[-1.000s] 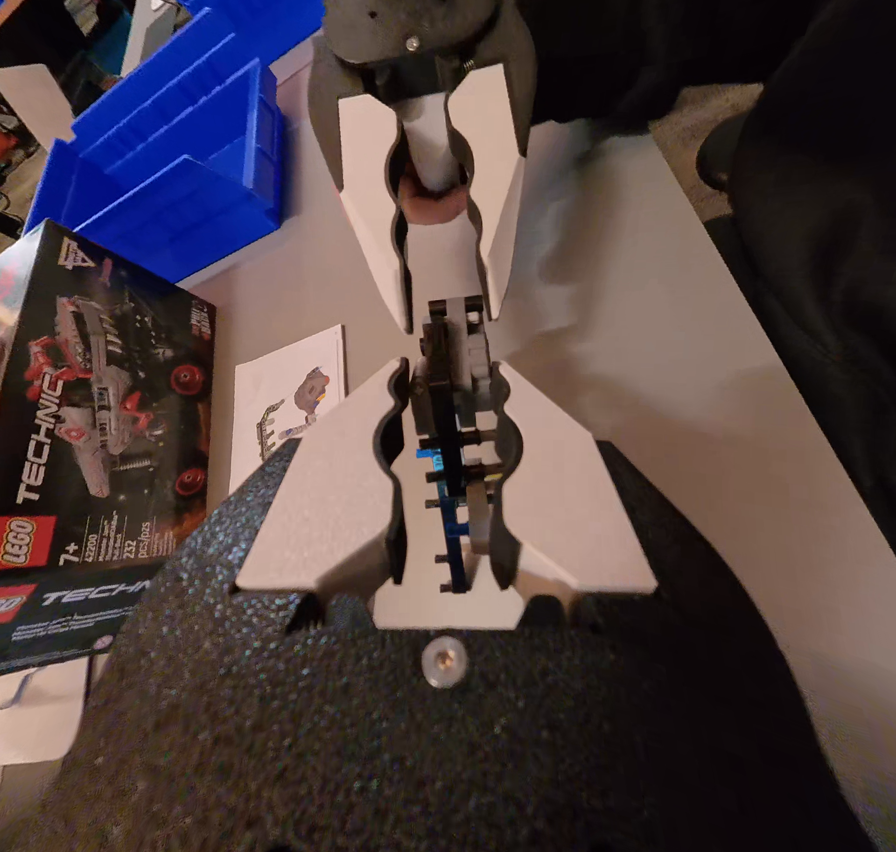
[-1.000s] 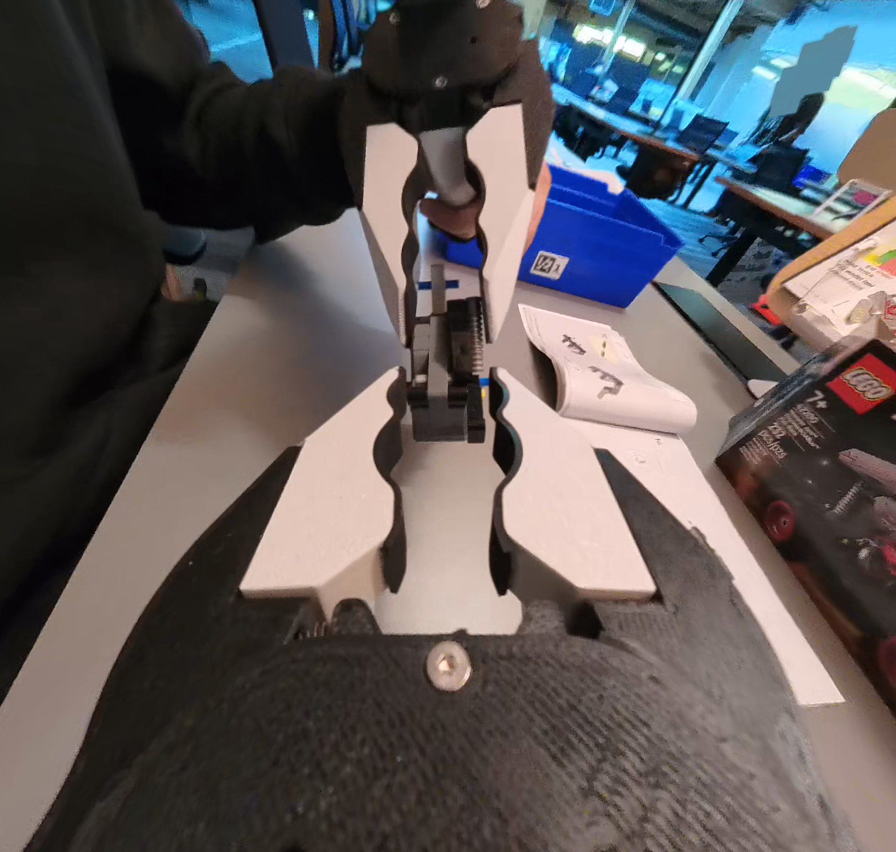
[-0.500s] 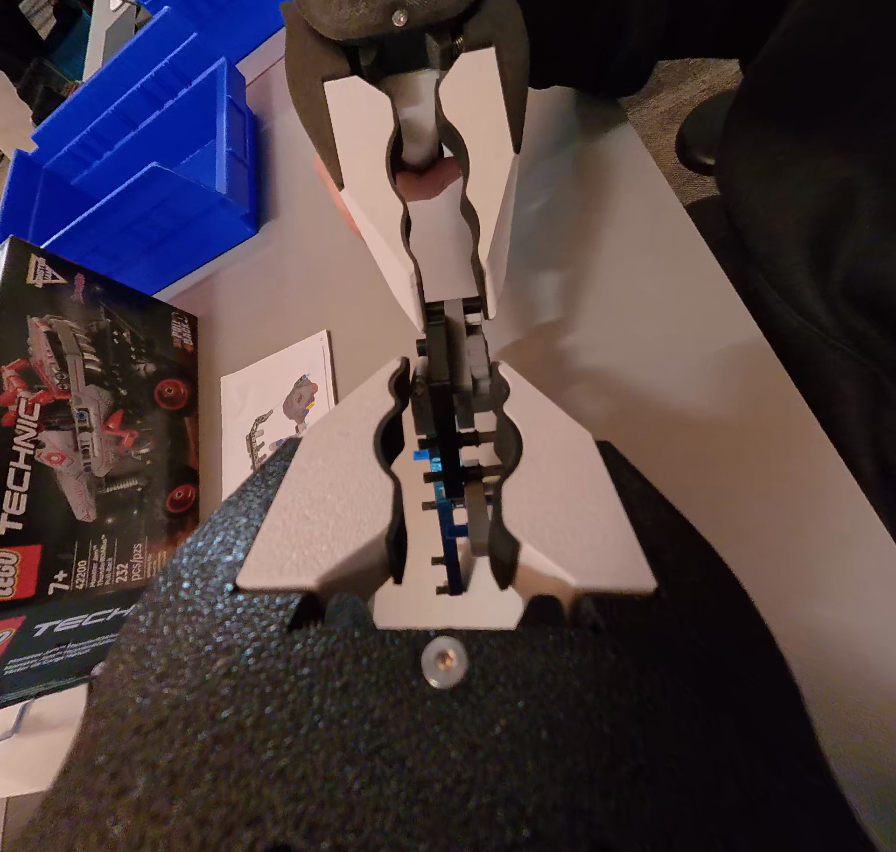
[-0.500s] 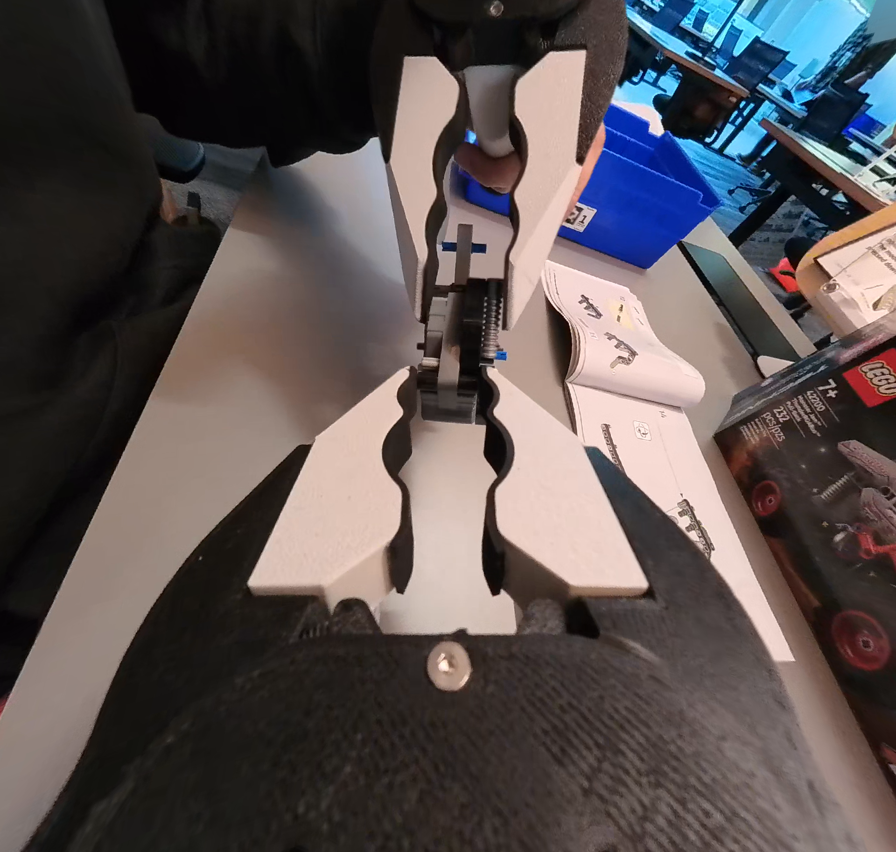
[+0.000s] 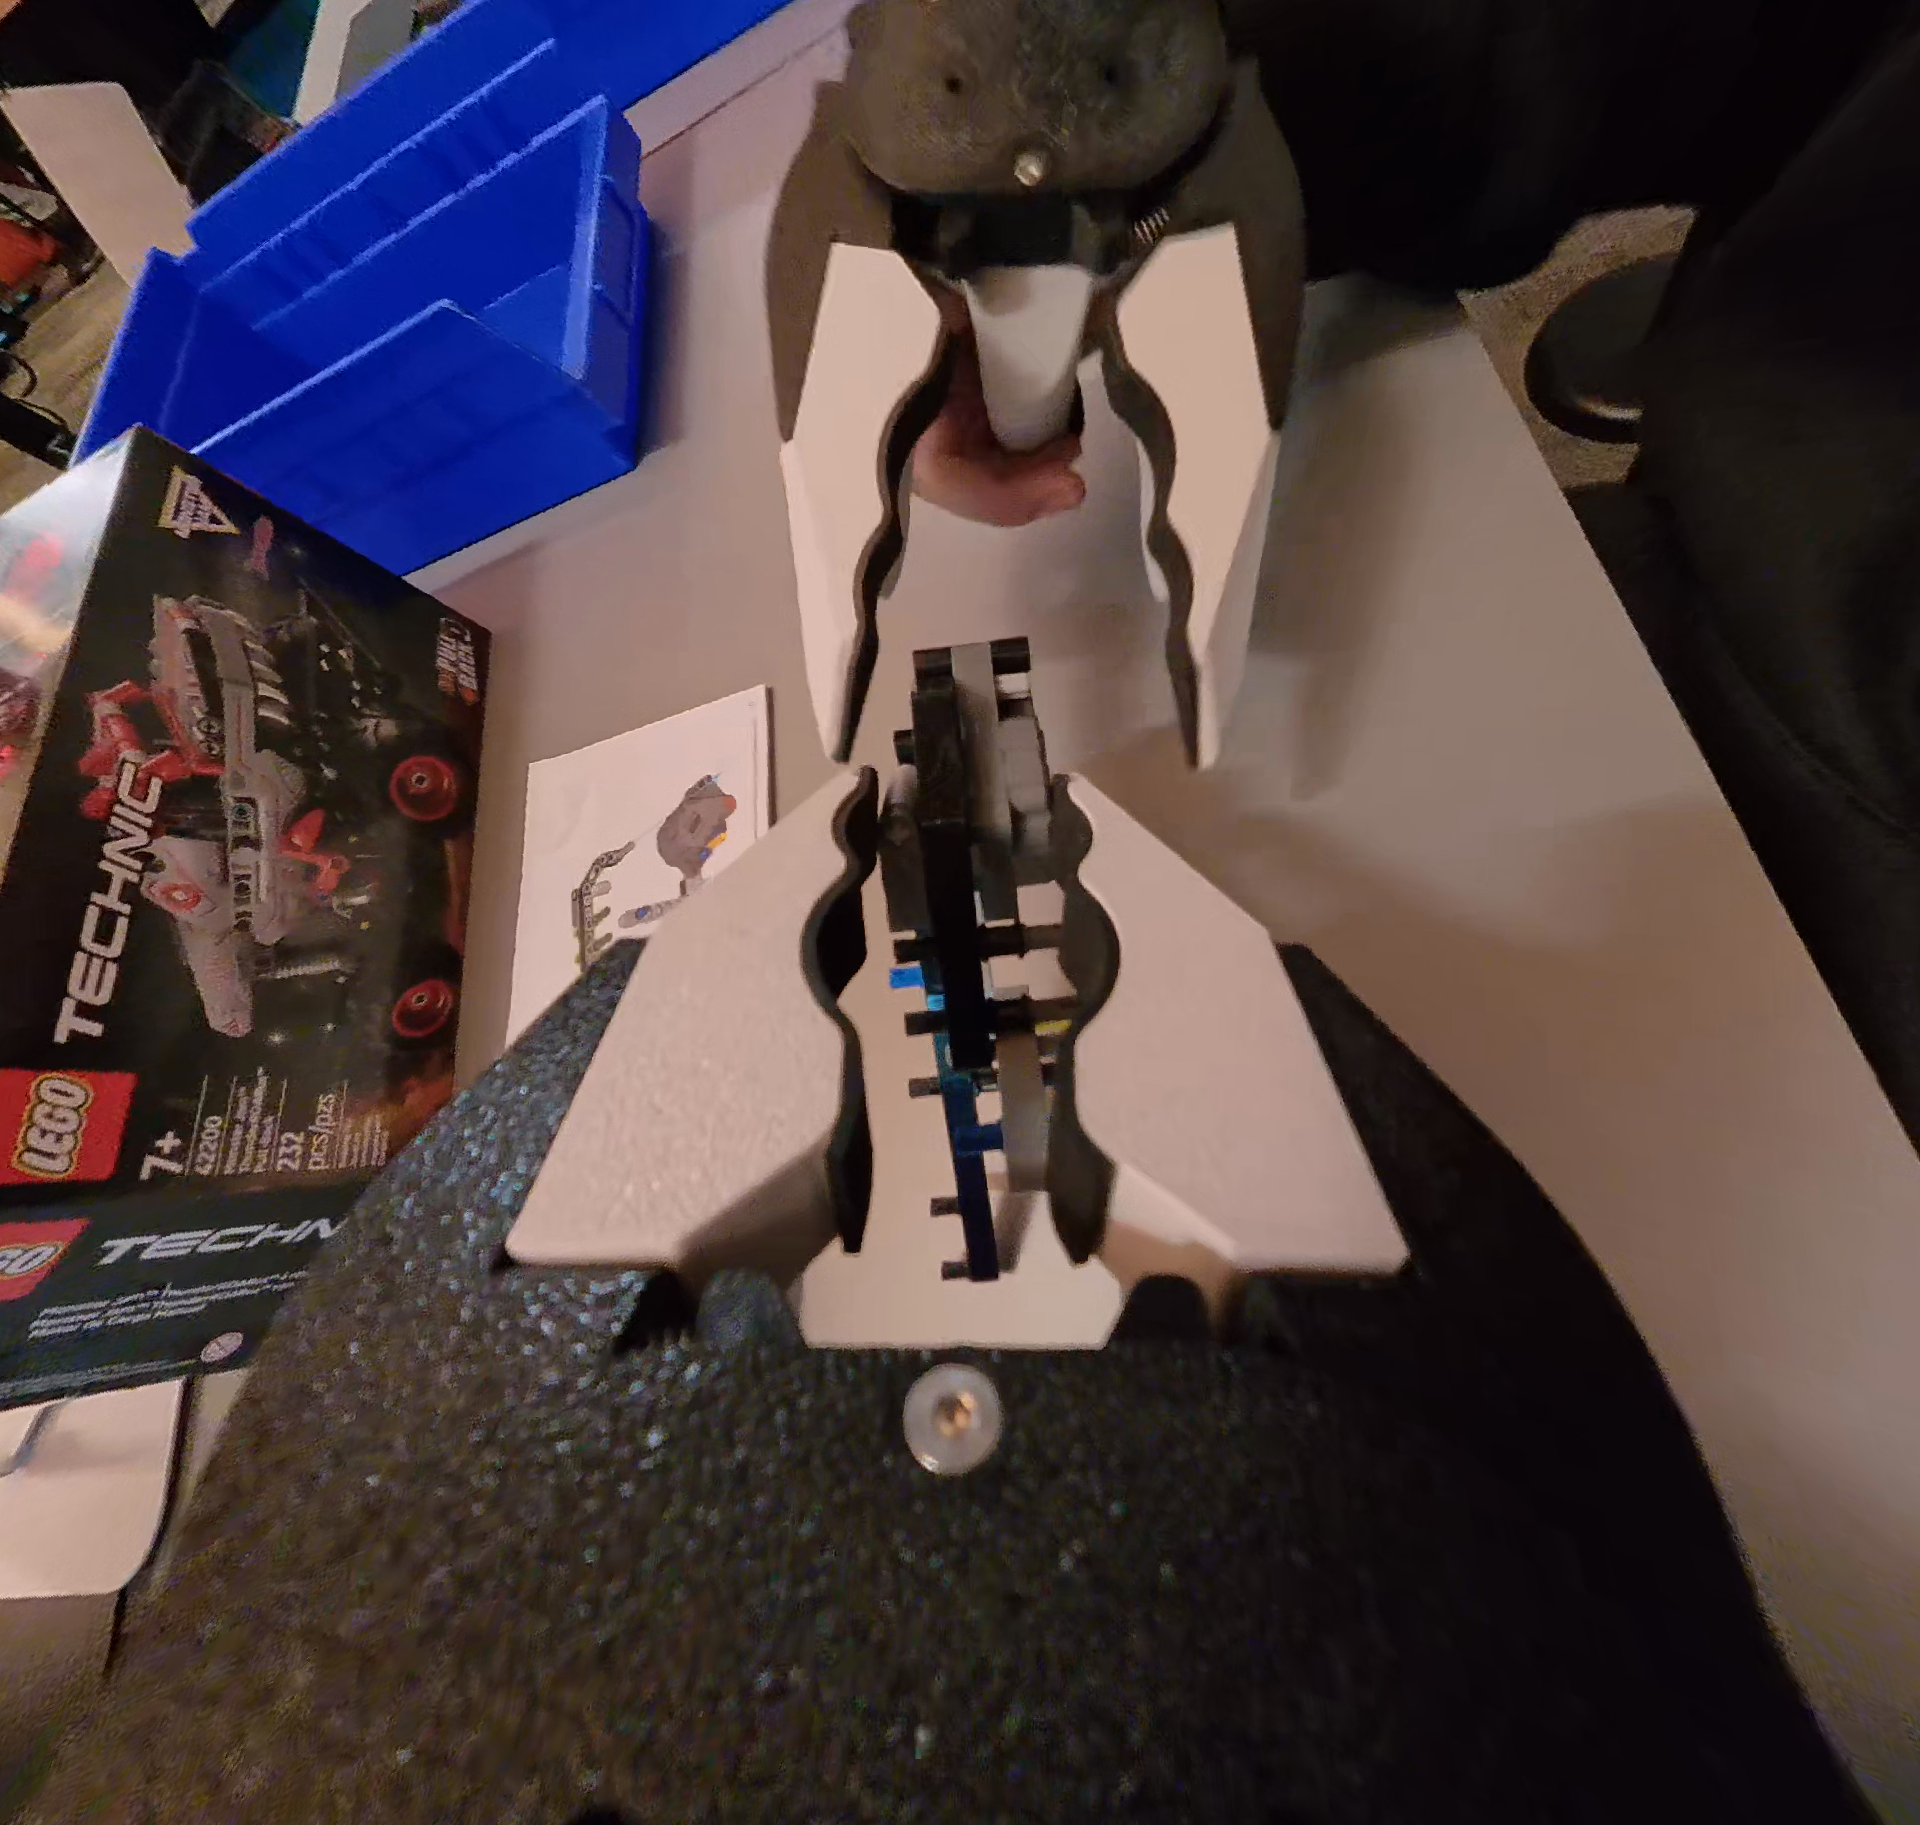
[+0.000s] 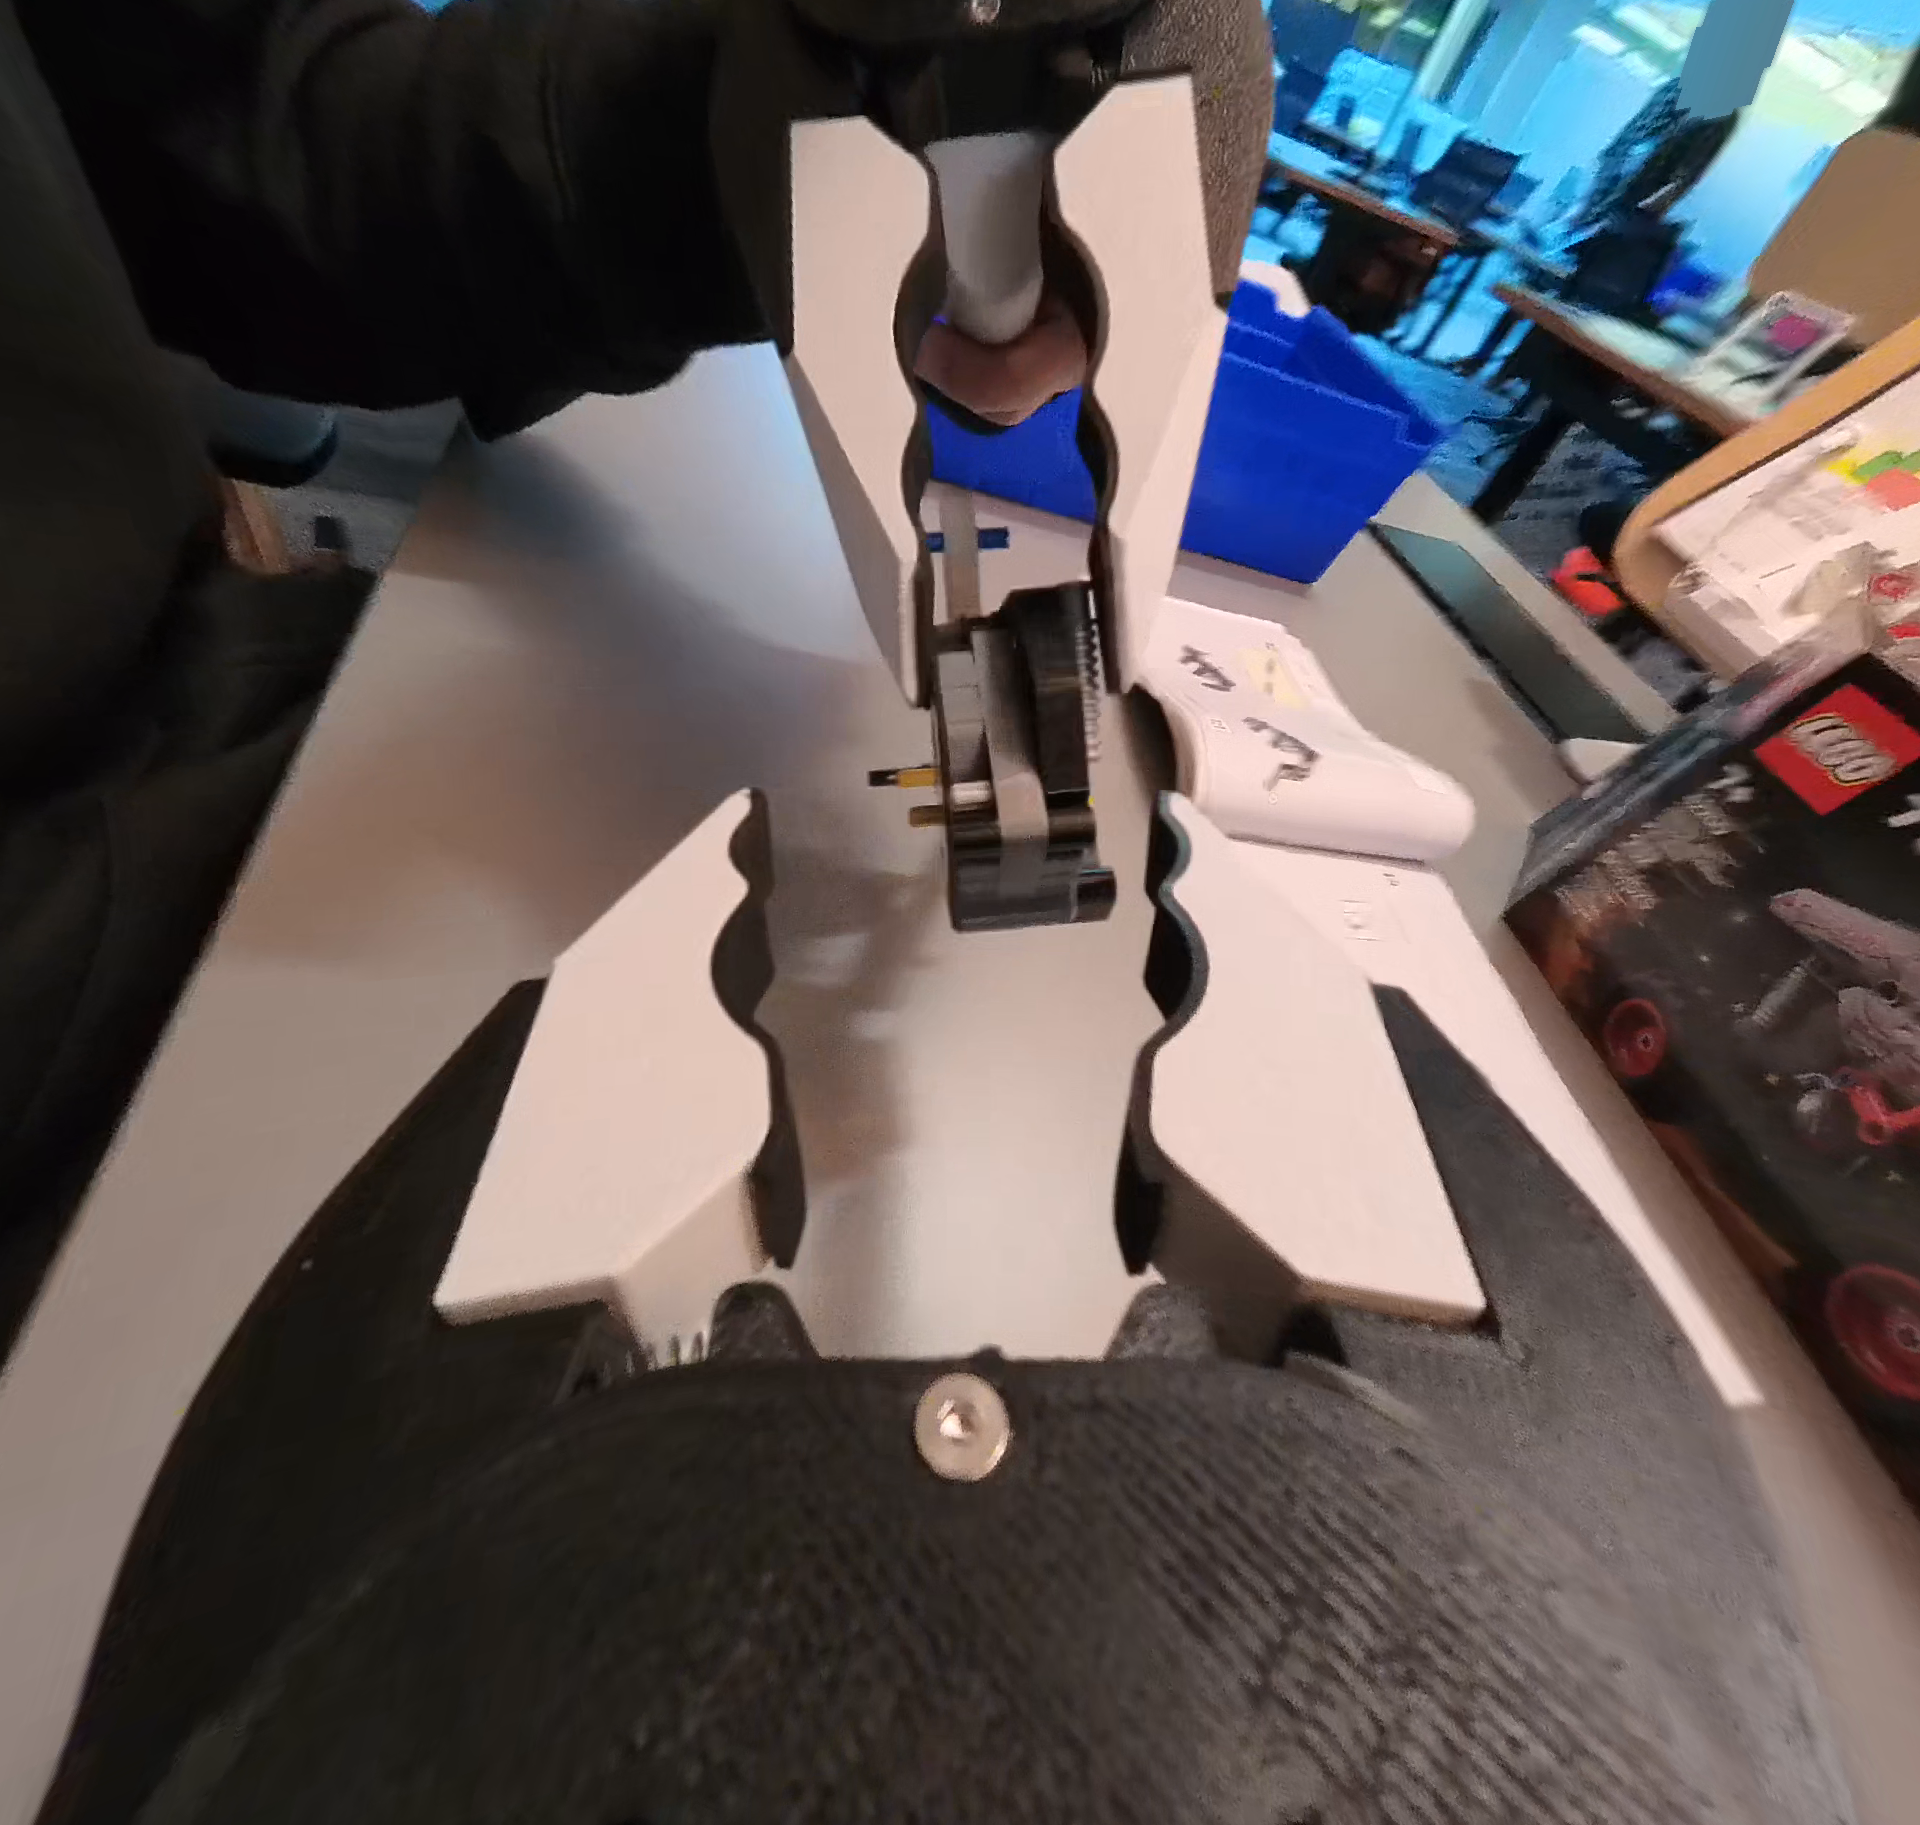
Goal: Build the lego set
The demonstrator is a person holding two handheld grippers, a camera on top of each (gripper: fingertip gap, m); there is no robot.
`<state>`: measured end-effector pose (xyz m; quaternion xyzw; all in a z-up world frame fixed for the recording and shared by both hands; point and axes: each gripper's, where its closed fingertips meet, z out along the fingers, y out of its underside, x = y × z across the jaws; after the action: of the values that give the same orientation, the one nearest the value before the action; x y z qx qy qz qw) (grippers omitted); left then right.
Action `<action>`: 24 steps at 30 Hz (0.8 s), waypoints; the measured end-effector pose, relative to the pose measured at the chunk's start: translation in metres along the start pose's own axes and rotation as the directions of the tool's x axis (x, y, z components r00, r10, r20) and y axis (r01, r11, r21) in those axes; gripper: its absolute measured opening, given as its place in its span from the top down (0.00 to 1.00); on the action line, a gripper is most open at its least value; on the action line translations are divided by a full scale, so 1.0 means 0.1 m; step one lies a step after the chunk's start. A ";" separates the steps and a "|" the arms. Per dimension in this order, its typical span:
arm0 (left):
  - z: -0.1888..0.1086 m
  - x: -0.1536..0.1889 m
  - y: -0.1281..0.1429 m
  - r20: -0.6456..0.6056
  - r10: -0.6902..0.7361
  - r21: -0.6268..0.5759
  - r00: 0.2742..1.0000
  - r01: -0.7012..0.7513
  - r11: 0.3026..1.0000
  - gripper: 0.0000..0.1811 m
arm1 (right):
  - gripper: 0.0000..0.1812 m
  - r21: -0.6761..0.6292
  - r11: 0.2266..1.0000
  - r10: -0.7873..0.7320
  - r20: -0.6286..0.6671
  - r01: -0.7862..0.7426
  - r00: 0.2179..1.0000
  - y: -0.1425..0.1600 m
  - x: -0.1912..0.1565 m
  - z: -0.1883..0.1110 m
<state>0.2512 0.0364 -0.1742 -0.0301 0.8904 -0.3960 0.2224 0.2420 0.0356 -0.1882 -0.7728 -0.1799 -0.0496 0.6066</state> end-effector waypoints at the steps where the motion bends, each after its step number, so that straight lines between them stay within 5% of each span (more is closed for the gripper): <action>1: 0.00 -0.02 -0.01 0.003 -0.010 0.006 1.000 0.010 1.000 0.83 | 0.62 -0.004 0.999 -0.038 -0.062 0.038 0.997 0.01 0.06 0.02; 4: -0.01 -0.09 -0.04 0.016 -0.072 0.025 0.997 0.072 0.997 0.83 | 0.60 -0.061 0.979 -0.202 -0.230 0.192 0.952 0.00 0.22 0.04; 7: -0.04 -0.24 -0.05 0.010 -0.279 0.073 0.960 0.278 0.958 0.83 | 0.58 -0.189 0.879 -0.476 -0.376 0.437 0.795 -0.05 0.33 -0.02; 12: -0.14 -0.33 -0.16 -0.268 -0.608 0.147 0.747 0.656 0.740 0.84 | 0.58 -0.426 0.660 -0.750 -0.418 0.619 0.512 -0.08 0.50 -0.01; 18: -0.08 -0.36 -0.07 -0.394 -0.718 0.088 0.574 0.801 0.593 0.84 | 0.73 -0.460 0.608 -0.792 -0.410 0.648 0.452 -0.11 0.49 0.04; 24: -0.10 -0.50 -0.08 -0.391 -0.692 0.185 0.607 0.788 0.587 0.79 | 0.75 -0.423 0.737 -0.675 -0.424 0.527 0.604 0.06 0.50 0.04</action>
<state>0.2909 0.0492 -0.1440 -0.3071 0.7338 -0.5992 -0.0905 0.2901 0.0492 -0.1795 -0.6877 -0.2402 -0.4953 0.4733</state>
